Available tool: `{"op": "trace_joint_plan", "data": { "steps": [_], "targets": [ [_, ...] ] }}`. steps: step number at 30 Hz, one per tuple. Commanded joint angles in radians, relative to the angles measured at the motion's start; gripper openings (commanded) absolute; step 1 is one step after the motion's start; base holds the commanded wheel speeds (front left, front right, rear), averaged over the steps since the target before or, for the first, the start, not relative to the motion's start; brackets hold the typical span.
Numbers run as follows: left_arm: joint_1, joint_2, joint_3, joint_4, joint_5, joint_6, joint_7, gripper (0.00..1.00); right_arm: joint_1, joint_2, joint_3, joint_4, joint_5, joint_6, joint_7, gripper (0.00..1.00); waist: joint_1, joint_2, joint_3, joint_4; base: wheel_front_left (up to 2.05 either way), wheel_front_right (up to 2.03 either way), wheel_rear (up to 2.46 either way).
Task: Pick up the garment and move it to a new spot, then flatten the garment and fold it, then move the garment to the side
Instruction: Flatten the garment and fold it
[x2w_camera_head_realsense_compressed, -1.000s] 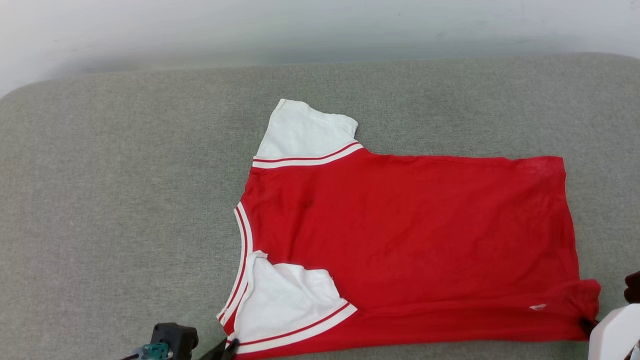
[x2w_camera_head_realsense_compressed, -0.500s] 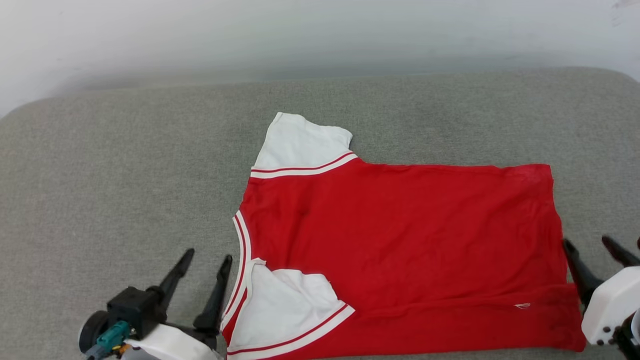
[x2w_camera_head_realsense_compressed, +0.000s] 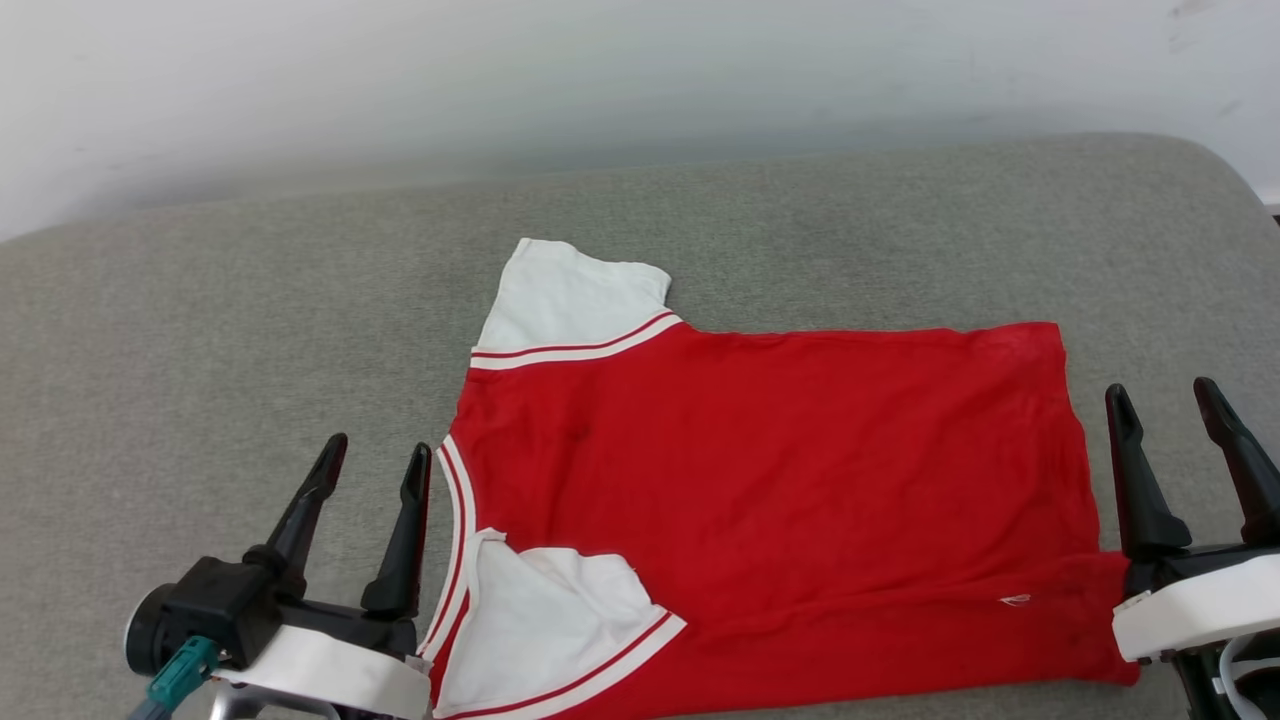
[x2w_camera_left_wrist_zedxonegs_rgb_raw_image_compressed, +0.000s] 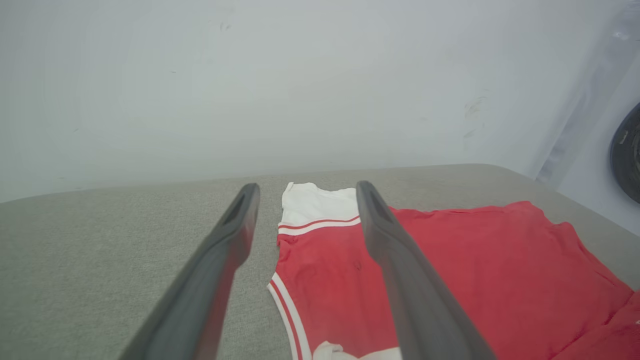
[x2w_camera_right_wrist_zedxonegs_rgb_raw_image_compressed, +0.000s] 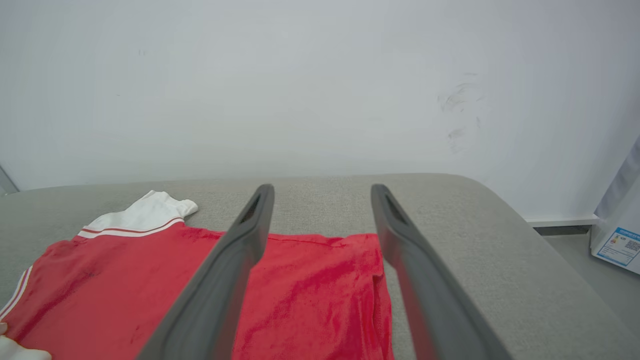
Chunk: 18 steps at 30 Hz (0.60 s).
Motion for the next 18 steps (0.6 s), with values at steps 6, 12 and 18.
{"op": "trace_joint_plan", "data": {
  "steps": [6, 12, 18],
  "targets": [
    [-0.040, -0.002, 0.048, 0.040, 0.036, -0.085, -0.004, 1.00, -0.004, 0.023, 0.010, 0.001, -0.029, 0.000, -0.058, 1.00, 0.0000, 0.0000, 0.033, -0.042, 0.00, 0.00, 0.00],
    [-0.185, 0.074, 0.028, 0.070, 0.026, -0.143, 0.072, 1.00, -0.030, 0.035, 0.034, -0.012, -0.049, 0.000, -0.079, 1.00, 0.0000, 0.0000, 0.103, -0.092, 0.00, 0.00, 0.00],
    [-0.421, 0.211, -0.017, 0.084, -0.041, -0.173, 0.308, 1.00, -0.056, 0.057, 0.066, -0.022, -0.080, 0.000, -0.103, 1.00, 0.0000, 0.0000, 0.197, -0.156, 0.00, 0.00, 0.00]
  ]
}}
